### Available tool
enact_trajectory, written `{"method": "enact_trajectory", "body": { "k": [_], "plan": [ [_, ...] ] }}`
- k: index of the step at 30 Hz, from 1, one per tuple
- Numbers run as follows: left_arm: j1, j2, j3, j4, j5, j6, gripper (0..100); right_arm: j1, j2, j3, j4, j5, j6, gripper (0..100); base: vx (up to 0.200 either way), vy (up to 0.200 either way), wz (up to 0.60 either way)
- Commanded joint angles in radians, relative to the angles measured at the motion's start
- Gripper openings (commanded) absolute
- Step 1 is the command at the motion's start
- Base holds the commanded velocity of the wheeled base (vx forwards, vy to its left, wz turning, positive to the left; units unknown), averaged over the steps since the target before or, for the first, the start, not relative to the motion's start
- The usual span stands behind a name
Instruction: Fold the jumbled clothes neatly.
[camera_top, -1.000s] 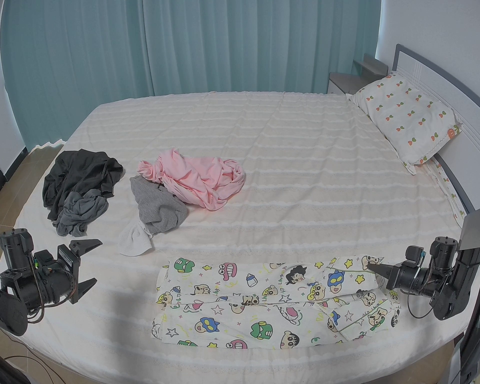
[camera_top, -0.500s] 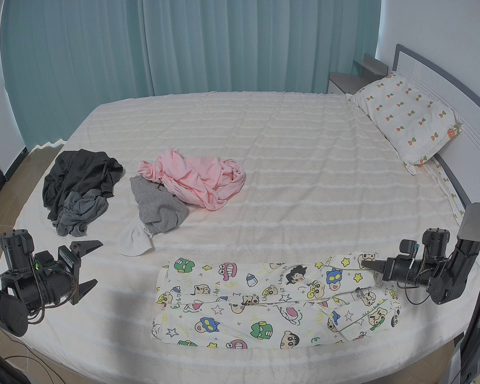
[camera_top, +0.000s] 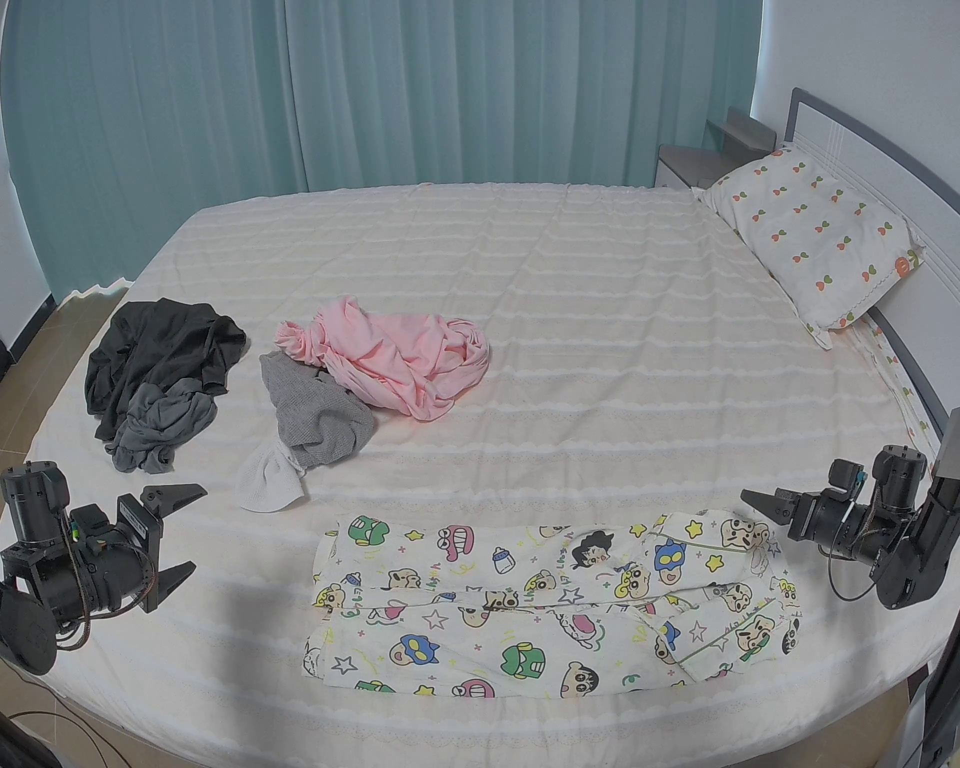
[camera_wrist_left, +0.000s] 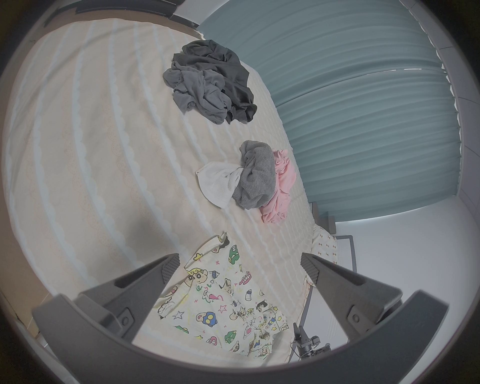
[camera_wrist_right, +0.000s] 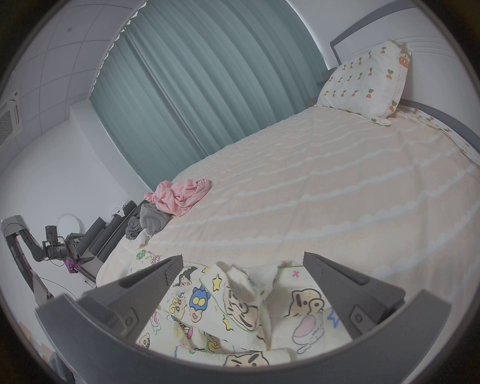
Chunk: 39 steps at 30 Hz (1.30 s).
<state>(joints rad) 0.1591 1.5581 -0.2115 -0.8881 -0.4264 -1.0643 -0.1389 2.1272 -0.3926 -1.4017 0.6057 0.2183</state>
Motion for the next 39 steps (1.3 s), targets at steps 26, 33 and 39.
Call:
{"method": "enact_trajectory", "body": {
  "k": [26, 33, 39],
  "plan": [
    [-0.001, 0.016, 0.029, -0.051, 0.0, 0.001, 100, 0.01, 0.191, -0.158, 0.171, 0.104, 0.154, 100, 0.0, 0.0, 0.0],
    [-0.001, 0.014, 0.029, -0.051, 0.0, 0.001, 100, 0.007, 0.212, -0.15, 0.178, 0.126, 0.156, 100, 0.0, 0.0, 0.0],
    [-0.001, 0.014, 0.035, -0.052, 0.0, 0.001, 100, 0.007, 0.194, -0.131, 0.182, 0.126, 0.156, 100, 0.0, 0.0, 0.0]
  ]
}}
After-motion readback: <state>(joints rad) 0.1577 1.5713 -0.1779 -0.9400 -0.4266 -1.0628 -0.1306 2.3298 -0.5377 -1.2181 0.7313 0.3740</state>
